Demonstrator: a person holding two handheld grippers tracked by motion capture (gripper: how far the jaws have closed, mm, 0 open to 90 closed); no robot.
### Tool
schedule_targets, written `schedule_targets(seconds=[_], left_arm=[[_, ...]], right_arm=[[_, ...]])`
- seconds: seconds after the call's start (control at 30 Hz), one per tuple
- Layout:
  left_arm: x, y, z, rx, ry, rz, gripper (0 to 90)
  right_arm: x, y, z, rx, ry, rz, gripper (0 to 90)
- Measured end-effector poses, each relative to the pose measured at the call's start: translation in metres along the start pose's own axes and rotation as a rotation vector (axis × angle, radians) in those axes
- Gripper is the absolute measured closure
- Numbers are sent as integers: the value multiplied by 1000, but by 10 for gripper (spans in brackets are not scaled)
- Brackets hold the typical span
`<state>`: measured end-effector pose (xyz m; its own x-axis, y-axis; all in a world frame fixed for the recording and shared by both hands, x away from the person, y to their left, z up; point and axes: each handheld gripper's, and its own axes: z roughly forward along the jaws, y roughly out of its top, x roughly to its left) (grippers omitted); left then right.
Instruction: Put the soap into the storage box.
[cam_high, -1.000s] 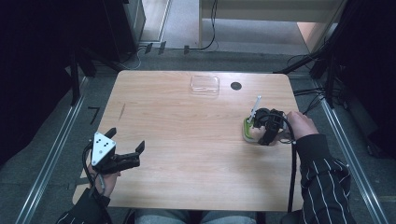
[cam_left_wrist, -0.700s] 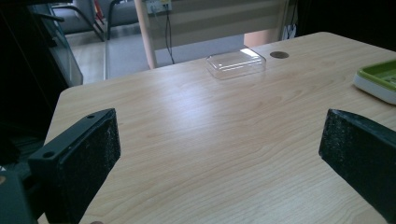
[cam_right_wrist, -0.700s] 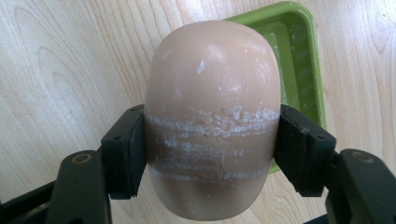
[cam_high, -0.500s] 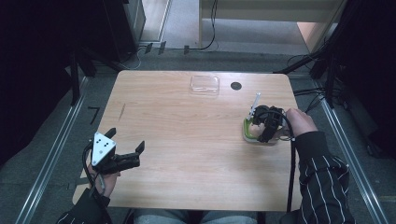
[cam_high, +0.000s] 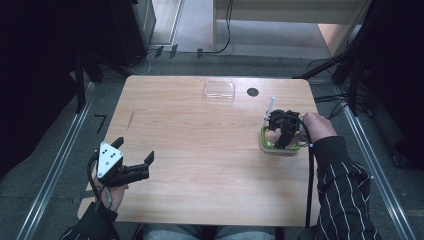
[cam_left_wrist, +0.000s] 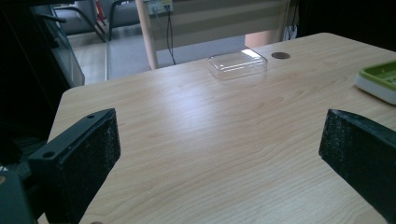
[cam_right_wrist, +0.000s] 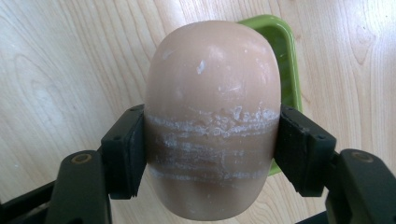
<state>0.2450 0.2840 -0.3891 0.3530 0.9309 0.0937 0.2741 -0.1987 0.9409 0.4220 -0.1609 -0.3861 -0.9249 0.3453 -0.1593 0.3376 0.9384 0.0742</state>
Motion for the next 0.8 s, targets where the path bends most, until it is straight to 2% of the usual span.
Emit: schedule_targets(seconds=[0.37,0.8], left_arm=[[0,0,0,0,-1,-2,0],[0,0,0,5,1,2,0]], right_arm=[[-9,-2,7,19,-2,-8,338],[-17,-5,13,12,5,-2,338]])
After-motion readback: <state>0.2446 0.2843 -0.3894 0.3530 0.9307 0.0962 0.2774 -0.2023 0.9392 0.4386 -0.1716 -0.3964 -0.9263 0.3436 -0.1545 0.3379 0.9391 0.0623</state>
